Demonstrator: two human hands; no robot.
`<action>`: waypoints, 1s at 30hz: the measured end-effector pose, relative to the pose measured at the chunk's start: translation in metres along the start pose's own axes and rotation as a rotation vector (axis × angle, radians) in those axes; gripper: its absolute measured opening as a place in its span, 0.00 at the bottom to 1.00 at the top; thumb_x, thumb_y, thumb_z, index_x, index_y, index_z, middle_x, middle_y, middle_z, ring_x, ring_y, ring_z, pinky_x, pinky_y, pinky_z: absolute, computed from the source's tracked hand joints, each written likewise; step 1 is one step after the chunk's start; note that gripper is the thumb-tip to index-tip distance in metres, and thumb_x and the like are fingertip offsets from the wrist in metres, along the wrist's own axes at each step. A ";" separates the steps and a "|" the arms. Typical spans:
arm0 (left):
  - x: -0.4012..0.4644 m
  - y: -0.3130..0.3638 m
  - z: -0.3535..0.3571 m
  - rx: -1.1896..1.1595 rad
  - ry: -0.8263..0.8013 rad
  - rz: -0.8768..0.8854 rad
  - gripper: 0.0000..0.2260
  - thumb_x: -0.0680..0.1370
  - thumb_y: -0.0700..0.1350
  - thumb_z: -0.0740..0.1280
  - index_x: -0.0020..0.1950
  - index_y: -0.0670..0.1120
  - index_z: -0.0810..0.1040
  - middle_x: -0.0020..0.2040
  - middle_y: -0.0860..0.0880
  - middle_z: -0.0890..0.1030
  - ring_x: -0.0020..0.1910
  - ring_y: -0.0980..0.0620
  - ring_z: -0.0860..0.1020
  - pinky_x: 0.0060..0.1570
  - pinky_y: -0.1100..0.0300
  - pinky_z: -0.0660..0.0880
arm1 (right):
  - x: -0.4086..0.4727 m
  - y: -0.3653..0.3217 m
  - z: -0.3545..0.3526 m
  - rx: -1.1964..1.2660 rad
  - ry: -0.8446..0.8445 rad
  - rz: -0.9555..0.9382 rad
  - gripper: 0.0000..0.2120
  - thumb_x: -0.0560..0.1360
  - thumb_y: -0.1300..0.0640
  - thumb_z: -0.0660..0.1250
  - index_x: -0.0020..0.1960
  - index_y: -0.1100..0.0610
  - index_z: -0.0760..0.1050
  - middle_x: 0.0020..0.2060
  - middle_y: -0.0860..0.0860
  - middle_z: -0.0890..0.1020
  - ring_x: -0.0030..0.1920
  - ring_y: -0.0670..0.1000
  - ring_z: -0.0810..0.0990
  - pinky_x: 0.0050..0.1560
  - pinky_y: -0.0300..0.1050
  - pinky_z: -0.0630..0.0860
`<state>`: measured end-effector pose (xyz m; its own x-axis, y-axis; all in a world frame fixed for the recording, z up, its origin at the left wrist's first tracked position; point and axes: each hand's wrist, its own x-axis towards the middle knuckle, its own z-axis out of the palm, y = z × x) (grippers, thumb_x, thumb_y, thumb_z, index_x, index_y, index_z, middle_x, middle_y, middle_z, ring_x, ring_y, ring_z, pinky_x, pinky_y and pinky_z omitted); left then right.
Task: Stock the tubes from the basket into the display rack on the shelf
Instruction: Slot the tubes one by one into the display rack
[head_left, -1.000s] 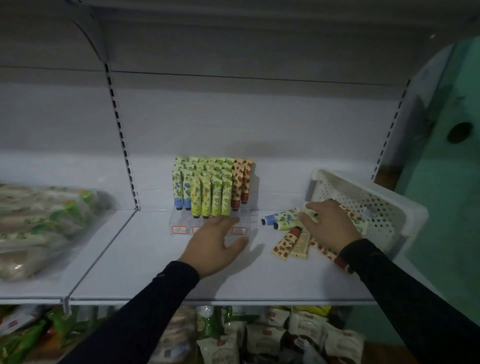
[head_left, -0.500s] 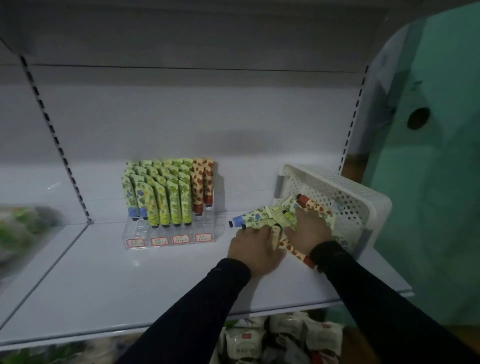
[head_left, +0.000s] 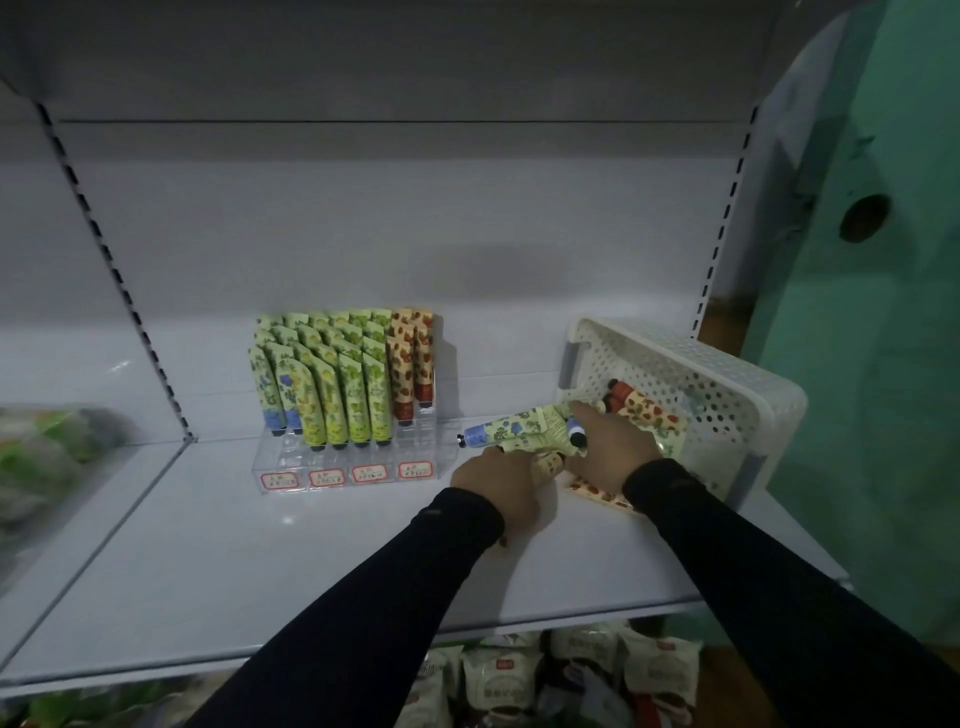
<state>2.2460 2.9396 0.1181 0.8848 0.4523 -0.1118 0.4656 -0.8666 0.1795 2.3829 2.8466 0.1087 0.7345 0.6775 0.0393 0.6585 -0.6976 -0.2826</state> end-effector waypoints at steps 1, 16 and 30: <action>-0.001 0.001 -0.001 0.012 0.003 -0.006 0.17 0.81 0.48 0.60 0.68 0.43 0.70 0.62 0.41 0.76 0.59 0.42 0.77 0.47 0.57 0.68 | 0.000 0.000 -0.002 0.013 -0.009 -0.008 0.31 0.70 0.49 0.68 0.70 0.48 0.62 0.58 0.55 0.78 0.57 0.59 0.77 0.57 0.55 0.75; 0.001 -0.010 0.003 -0.034 -0.013 -0.103 0.24 0.80 0.50 0.61 0.74 0.43 0.63 0.64 0.40 0.75 0.62 0.42 0.75 0.49 0.56 0.68 | -0.002 0.001 -0.014 0.099 -0.028 -0.132 0.28 0.77 0.55 0.66 0.75 0.49 0.63 0.67 0.55 0.75 0.64 0.55 0.75 0.63 0.45 0.72; -0.008 -0.031 -0.007 -0.318 0.024 -0.145 0.24 0.80 0.43 0.61 0.74 0.39 0.58 0.63 0.40 0.77 0.61 0.41 0.76 0.48 0.57 0.68 | -0.011 -0.003 -0.021 0.256 0.135 0.019 0.28 0.78 0.60 0.63 0.76 0.55 0.60 0.67 0.58 0.73 0.65 0.58 0.73 0.64 0.48 0.70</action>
<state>2.2246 2.9642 0.1203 0.8074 0.5742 -0.1358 0.5648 -0.6856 0.4593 2.3769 2.8363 0.1290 0.7730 0.6154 0.1542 0.5940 -0.6166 -0.5167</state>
